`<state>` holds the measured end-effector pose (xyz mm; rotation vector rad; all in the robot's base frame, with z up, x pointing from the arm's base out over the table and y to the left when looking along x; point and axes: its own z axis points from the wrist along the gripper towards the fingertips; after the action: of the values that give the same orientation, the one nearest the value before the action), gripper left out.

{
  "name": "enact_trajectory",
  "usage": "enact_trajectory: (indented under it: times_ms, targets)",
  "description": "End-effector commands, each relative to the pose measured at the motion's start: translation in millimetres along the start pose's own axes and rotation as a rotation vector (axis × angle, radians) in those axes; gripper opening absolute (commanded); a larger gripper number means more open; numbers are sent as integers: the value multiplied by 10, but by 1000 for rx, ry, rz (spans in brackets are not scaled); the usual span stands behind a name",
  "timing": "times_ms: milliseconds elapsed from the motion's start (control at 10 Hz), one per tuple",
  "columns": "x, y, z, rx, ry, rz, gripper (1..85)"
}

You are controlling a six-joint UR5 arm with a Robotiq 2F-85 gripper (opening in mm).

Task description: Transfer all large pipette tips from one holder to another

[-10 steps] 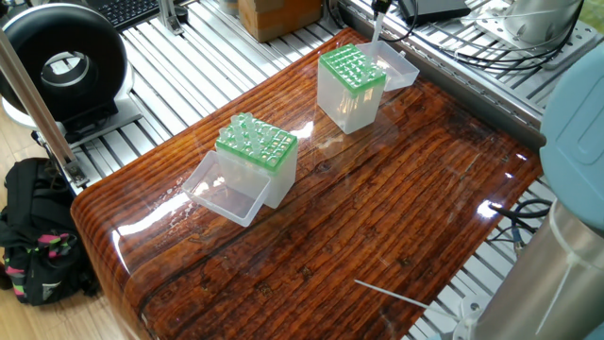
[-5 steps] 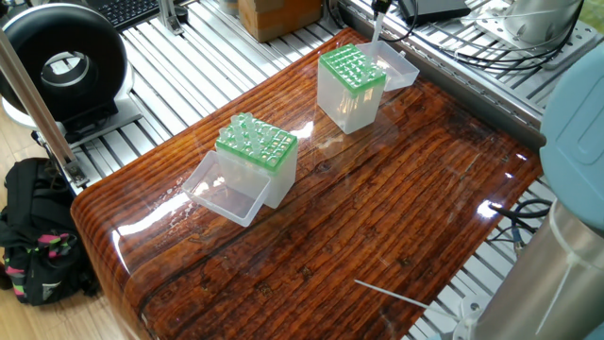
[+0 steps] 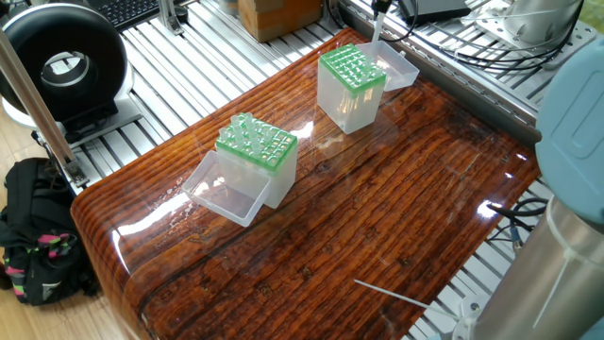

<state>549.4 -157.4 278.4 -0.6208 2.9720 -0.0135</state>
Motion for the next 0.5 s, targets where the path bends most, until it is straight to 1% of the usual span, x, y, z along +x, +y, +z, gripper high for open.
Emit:
enact_trajectory:
  times_ms: [0, 400]
  targets:
    - [6, -2, -8, 0, -3, -2, 73]
    - [-5, 54, 4, -17, -2, 9, 73]
